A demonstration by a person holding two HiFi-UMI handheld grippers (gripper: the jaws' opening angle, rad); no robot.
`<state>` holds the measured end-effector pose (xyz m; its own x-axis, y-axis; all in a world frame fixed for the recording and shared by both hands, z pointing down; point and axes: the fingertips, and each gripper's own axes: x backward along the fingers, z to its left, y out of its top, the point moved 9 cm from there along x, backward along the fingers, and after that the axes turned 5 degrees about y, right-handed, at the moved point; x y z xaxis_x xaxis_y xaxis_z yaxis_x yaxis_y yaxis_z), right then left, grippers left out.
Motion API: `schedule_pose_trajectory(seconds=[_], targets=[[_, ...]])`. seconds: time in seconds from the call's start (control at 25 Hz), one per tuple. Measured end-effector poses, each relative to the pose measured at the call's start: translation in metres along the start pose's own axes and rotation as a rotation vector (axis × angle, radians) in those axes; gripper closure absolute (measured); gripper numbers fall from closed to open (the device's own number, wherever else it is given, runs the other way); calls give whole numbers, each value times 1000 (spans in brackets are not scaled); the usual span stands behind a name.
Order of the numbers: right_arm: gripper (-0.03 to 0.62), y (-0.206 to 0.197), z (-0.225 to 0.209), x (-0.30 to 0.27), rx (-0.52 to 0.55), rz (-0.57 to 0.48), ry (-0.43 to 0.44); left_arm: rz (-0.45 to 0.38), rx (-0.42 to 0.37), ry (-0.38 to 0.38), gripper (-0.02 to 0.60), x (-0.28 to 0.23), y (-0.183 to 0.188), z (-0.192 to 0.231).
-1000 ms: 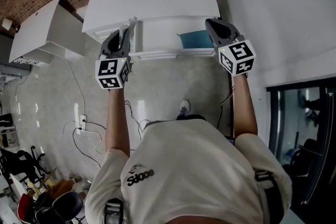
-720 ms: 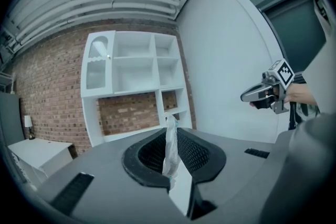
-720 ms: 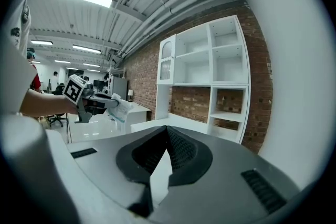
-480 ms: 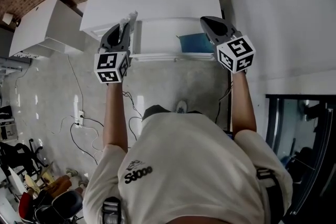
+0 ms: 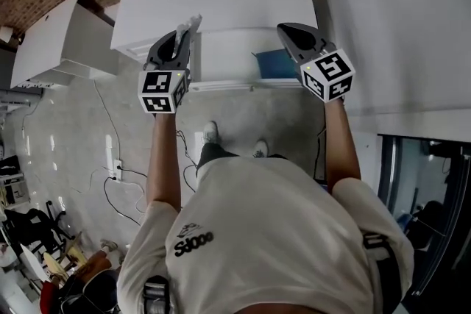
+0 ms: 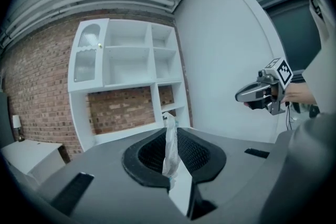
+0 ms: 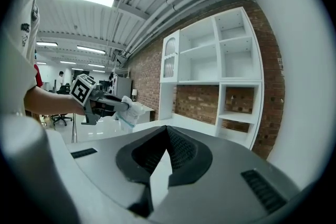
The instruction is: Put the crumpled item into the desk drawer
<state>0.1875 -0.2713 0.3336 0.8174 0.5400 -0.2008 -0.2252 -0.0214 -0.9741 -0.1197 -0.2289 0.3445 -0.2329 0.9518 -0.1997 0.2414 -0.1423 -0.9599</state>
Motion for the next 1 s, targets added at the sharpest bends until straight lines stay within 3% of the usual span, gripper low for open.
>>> schedule_pose_trajectory(seconds=[0.56, 0.84, 1.0], targets=[[595, -33, 5, -89, -92, 150, -148, 121, -51, -264, 526, -97, -63, 60], [595, -78, -2, -114, -170, 224, -215, 237, -70, -428, 526, -158, -119, 47], [595, -107, -8, -114, -261, 335, -236, 302, -69, -513, 526, -186, -155, 26]])
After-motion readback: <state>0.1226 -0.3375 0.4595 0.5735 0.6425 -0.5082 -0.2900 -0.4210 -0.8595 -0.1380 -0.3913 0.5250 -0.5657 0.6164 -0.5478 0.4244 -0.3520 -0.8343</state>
